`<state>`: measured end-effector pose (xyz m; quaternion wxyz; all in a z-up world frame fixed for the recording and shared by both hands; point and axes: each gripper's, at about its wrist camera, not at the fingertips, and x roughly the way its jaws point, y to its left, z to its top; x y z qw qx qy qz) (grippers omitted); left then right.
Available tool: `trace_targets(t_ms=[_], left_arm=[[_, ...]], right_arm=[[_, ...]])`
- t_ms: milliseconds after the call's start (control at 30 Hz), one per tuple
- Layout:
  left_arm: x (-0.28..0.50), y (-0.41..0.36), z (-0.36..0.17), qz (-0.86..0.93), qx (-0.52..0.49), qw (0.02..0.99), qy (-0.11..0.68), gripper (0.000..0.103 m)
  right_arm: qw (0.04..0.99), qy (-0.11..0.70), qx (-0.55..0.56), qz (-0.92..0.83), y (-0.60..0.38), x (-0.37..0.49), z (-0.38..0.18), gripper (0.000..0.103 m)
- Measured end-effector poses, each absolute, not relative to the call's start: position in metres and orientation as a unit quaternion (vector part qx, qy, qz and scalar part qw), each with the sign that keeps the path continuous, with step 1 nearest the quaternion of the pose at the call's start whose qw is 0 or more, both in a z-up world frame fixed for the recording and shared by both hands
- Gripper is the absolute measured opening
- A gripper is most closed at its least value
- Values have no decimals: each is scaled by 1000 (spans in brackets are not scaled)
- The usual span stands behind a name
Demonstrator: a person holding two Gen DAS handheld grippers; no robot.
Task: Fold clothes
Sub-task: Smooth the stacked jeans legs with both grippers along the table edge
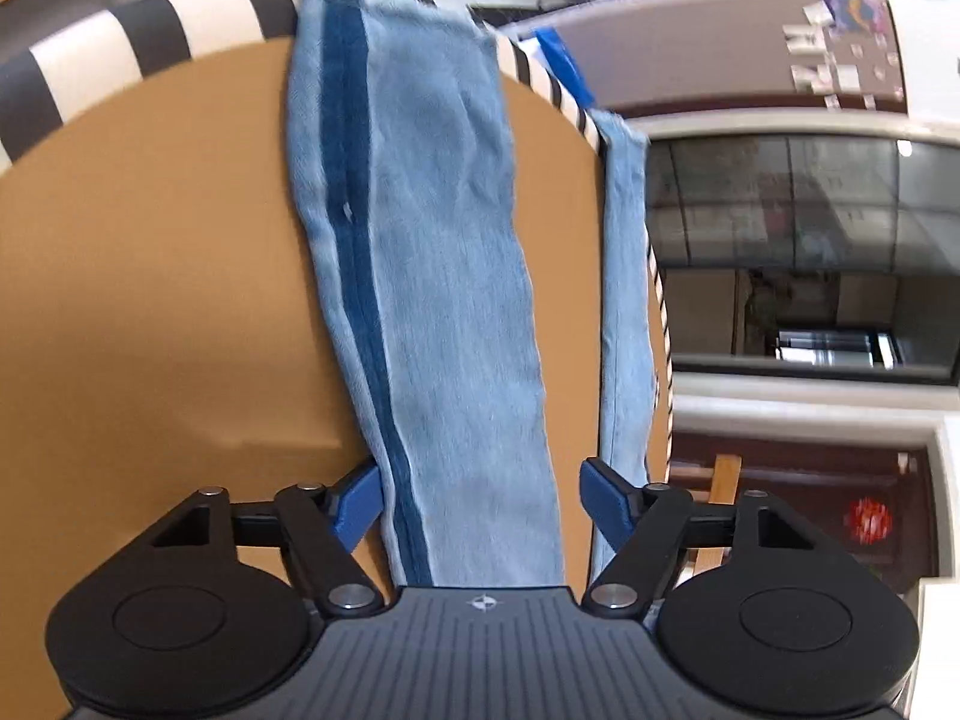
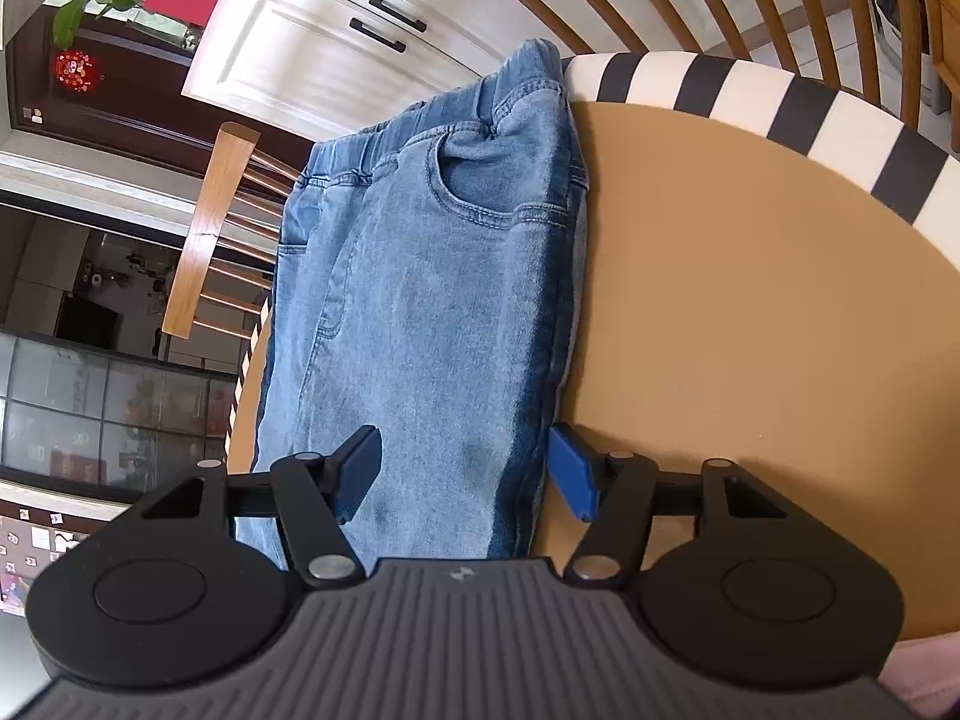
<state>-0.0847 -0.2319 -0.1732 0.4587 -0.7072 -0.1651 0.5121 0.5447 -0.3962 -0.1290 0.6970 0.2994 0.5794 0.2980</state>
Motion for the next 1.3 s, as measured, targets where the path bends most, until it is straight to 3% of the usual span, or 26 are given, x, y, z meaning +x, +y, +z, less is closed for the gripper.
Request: trace_targets(t_ms=[100,200,467,600,767,833,900,967,1067,1133,1167,1300], left_arm=[[-91,-233,-176,521,-701,457,-171,59],[-87,-236,-177,530,-691,465,-160,52],[-86,-234,-174,532,-687,470,-154,53],[-85,-229,-175,530,-690,467,-155,53],[-84,-231,-174,531,-690,466,-156,53],[-80,-237,-174,533,-689,464,-159,53],[-80,-237,-174,534,-688,465,-158,53],[-80,-238,-173,538,-687,463,-156,50],[-81,-239,-174,542,-689,457,-151,38],[-82,-239,-180,543,-695,448,-148,10],[-84,-240,-183,543,-700,441,-148,3],[-86,-239,-186,541,-696,450,-143,5]], right_arm=[[697,580,299,297,-397,545,-129,61],[697,579,303,294,-401,545,-131,51],[670,595,323,305,-400,546,-137,55],[661,613,262,344,-384,539,-132,49],[667,597,340,289,-394,542,-141,40],[647,613,299,342,-381,537,-141,40],[664,603,264,354,-376,535,-136,34],[665,605,279,337,-380,536,-140,16],[660,611,308,311,-386,538,-147,7],[667,605,302,314,-386,536,-146,7],[668,603,301,315,-386,536,-146,6],[673,599,295,318,-383,534,-146,5]])
